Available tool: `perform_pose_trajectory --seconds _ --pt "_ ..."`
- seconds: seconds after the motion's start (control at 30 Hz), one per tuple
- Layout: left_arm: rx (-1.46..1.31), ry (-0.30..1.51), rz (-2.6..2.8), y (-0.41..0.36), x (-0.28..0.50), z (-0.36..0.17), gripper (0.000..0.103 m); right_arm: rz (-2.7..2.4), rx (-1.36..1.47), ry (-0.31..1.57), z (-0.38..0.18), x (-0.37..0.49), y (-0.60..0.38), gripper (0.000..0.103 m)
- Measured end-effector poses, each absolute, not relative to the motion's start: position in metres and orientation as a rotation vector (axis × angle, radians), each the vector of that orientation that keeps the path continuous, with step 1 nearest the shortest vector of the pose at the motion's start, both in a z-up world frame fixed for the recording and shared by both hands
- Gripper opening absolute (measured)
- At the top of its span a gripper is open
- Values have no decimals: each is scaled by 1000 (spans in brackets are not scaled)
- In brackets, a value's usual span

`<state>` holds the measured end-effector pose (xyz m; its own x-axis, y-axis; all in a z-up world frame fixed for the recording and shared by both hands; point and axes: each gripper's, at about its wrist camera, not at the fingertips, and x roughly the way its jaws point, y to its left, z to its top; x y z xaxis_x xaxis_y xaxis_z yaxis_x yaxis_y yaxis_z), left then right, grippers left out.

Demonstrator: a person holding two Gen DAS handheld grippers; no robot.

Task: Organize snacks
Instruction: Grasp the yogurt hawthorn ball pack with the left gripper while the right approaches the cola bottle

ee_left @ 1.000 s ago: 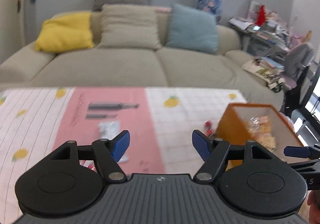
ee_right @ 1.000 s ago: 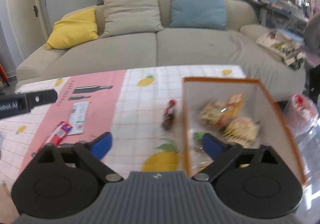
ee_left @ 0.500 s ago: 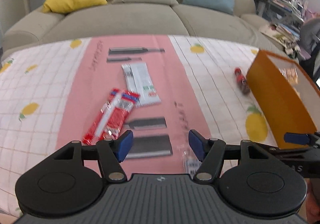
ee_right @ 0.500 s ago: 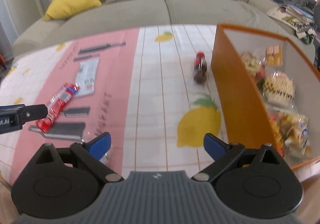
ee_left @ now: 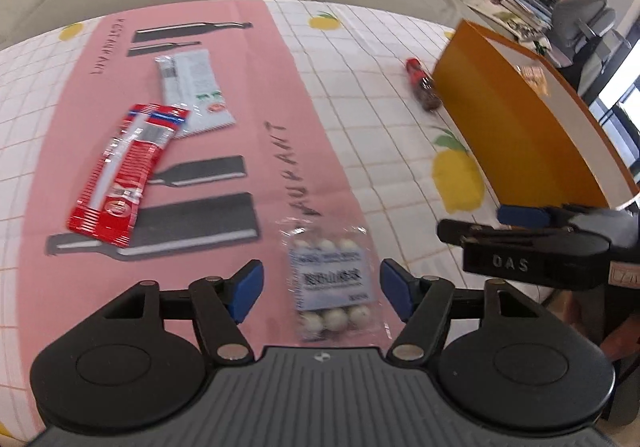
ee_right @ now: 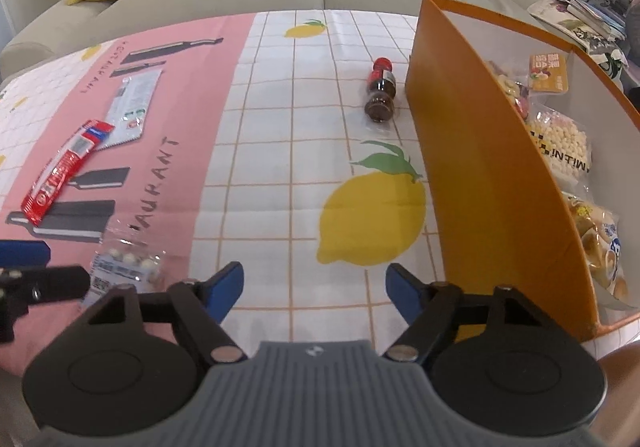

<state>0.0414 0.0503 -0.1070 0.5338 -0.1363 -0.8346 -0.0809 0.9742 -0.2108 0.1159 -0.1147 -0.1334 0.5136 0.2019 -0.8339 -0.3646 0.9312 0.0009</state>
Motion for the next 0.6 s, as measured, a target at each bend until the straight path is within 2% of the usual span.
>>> perform_pose_trajectory --seconds 0.37,0.43,0.6 --pt "-36 1010 37 4 45 -127 81 356 -152 979 -141 120 -120 72" --pt "-17 1015 54 2 47 -131 75 357 -155 974 -142 120 -120 72" --pt "-44 1024 63 5 48 -138 69 356 -144 982 -145 122 -121 72"
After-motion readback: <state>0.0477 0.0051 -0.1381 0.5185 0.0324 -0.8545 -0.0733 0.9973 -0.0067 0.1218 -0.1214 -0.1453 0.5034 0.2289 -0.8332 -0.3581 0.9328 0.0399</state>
